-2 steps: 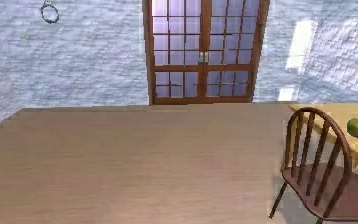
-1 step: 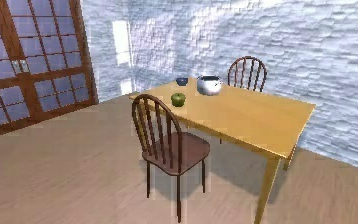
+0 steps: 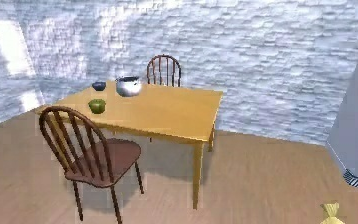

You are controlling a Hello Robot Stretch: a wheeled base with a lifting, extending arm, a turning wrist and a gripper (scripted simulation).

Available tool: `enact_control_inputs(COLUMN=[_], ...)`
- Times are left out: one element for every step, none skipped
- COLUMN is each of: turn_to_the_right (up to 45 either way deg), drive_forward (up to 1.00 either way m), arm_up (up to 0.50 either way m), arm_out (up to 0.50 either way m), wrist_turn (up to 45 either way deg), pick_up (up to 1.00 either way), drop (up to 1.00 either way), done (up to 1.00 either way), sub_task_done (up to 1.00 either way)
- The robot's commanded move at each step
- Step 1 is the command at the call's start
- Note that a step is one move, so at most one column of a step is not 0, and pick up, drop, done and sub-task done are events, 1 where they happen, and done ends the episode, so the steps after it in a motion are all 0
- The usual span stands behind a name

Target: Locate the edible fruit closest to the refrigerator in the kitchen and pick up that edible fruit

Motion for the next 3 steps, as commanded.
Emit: enact_control_inputs(turn_to_the_right=[0.0, -45.0, -45.0], drive_forward=[0.55, 0.00, 0.00], arm_up=[0.00, 0.00, 0.00], arm_out=[0.00, 0.00, 0.00], wrist_turn=[0.0, 0.0, 0.0], pick_up=[0.00, 0.00, 0.00], drop=[0.00, 0.00, 0.00], done=[0.00, 0.00, 0.00], sub_task_done=[0.00, 0.00, 0.00])
